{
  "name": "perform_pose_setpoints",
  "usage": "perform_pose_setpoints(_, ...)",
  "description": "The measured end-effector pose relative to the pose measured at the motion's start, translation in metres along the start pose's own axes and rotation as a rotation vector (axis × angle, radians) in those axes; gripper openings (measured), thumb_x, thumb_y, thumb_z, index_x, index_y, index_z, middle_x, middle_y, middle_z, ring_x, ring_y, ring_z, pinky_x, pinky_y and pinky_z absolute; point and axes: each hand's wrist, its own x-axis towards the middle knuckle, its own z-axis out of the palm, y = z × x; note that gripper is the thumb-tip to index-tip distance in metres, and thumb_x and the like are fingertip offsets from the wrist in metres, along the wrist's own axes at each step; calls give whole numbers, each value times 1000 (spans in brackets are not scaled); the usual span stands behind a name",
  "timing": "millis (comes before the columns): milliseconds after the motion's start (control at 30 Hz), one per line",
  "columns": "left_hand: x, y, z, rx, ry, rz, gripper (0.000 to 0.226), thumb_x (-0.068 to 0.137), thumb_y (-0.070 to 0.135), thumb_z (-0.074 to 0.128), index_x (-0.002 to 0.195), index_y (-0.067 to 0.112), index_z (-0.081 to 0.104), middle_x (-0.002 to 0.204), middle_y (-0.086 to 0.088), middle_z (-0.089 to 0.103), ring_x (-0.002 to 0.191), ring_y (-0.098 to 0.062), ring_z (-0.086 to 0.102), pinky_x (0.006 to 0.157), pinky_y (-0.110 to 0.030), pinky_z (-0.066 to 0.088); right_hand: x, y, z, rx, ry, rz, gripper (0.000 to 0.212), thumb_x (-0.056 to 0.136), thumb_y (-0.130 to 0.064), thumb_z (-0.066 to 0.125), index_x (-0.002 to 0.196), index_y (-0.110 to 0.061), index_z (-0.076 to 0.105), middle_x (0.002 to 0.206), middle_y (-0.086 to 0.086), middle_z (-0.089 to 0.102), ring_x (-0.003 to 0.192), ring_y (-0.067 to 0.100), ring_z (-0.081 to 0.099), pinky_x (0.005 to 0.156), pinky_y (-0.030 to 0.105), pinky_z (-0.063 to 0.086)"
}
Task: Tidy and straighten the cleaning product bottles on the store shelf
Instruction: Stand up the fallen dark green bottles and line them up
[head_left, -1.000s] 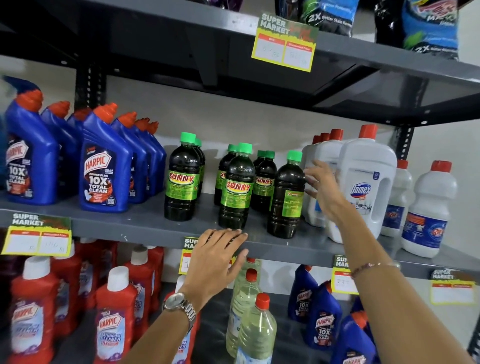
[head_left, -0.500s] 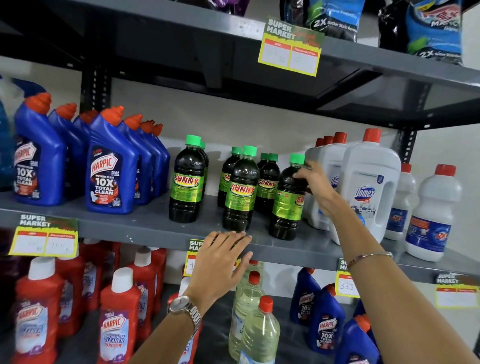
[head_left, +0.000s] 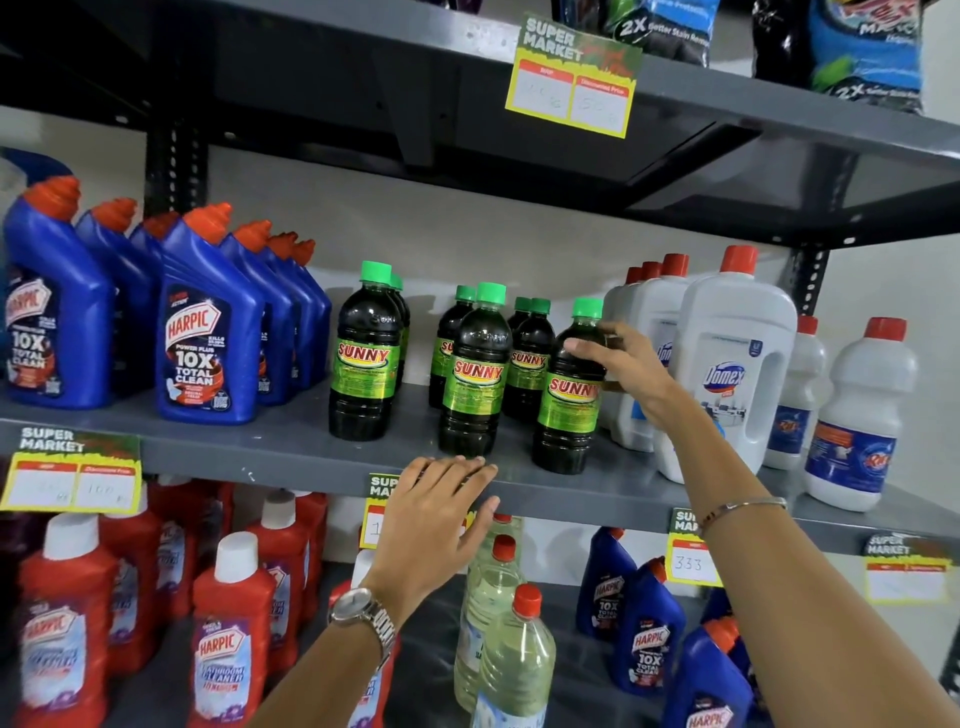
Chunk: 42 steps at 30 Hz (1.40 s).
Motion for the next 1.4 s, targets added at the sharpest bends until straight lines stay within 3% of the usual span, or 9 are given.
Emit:
perform_pose_setpoints(167, 1, 3, -5, -12, -50, -27, 36, 89, 39, 45, 110, 19, 67, 109, 5, 70, 99, -14, 64, 88, -33, 48, -4, 4, 2, 43, 39, -1, 69, 67, -39, 76, 124, -14, 45, 117, 7, 60, 99, 18, 58, 66, 22, 44)
perform_pose_setpoints(267, 6, 7, -15, -76, -60, -75, 38, 88, 42, 46, 114, 20, 64, 107, 5, 70, 97, -14, 65, 87, -30, 47, -13, 8, 7, 31, 41, -52, 77, 65, -41, 76, 128, -16, 41, 110, -4, 59, 107, 19, 55, 75, 22, 45)
perform_pose_setpoints(400, 29, 2, -27, -294, 33, -334, 73, 79, 33, 69, 139, 15, 32, 129, -2, 56, 110, -15, 56, 88, -27, 41, -37, 35, 22, -42, 1, 32, 118, 37, -57, 82, 133, -13, 29, 127, 1, 50, 119, 19, 49, 101, 35, 41)
perform_pose_setpoints(500, 61, -11, -28, -467, -164, -620, 113, 66, 26, 83, 146, 11, 5, 147, -10, 31, 132, -24, 35, 103, -37, 34, -47, 58, 32, -214, -32, 69, 108, 37, -52, 87, 125, -9, 41, 126, 6, 55, 117, 20, 53, 102, 42, 42)
perform_pose_setpoints(633, 86, -29, -11, -598, -524, -746, 106, 61, 31, 86, 141, 7, 19, 143, -12, 39, 130, -28, 39, 107, -40, 35, -40, 68, 33, -265, -26, 117, 101, 43, -44, 87, 125, -12, 37, 126, 4, 53, 119, 22, 51, 102, 43, 41)
perform_pose_setpoints(800, 93, -51, 6, -728, -523, -741, 85, 60, 19, 87, 131, 13, 42, 131, -6, 55, 119, -21, 50, 101, -32, 38, -28, 72, 31, -69, -164, 121, 84, 50, -25, 89, 122, -18, 48, 117, 0, 62, 112, 17, 56, 97, 31, 43)
perform_pose_setpoints(900, 94, -59, 14, -768, -487, -750, 82, 58, 17, 88, 128, 14, 44, 129, -6, 57, 115, -18, 51, 100, -31, 39, -18, 73, 39, -40, -162, 142, 68, 54, -16, 87, 116, -16, 57, 113, 5, 66, 109, 20, 59, 99, 36, 44)
perform_pose_setpoints(1133, 92, -62, 22, -673, -367, -799, 86, 52, 27, 90, 122, 18, 40, 124, -6, 57, 96, -12, 46, 83, -25, 36, -6, 78, 48, -168, -85, 184, 64, 52, -33, 84, 111, -24, 61, 108, -2, 65, 104, 17, 57, 89, 27, 42)
perform_pose_setpoints(1400, 91, -62, 19, -676, -389, -840, 92, 52, 23, 91, 125, 12, 37, 127, -10, 54, 117, -24, 49, 97, -34, 40, -6, 83, 47, -110, -120, 164, 50, 45, -26, 83, 92, -23, 66, 96, 0, 71, 94, 16, 63, 88, 31, 50)
